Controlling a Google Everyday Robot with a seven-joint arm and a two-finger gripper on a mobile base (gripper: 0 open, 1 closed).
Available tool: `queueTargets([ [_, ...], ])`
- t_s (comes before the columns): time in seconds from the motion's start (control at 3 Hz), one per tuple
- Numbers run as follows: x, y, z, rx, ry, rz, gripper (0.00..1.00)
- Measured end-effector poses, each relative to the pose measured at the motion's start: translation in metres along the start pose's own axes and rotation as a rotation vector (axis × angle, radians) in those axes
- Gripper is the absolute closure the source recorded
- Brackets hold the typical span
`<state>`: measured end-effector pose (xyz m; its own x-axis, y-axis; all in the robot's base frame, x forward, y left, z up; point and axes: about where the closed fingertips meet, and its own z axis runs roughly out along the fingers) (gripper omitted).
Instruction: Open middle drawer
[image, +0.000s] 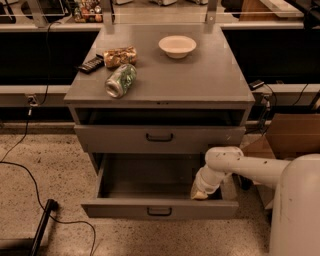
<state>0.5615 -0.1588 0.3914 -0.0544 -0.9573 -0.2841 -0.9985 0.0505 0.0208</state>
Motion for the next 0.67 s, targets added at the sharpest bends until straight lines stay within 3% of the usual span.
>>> queueTargets([
  [0.67,-0.008,0.061,-0.012,-0.123,-0.089,-0.034,0.98],
])
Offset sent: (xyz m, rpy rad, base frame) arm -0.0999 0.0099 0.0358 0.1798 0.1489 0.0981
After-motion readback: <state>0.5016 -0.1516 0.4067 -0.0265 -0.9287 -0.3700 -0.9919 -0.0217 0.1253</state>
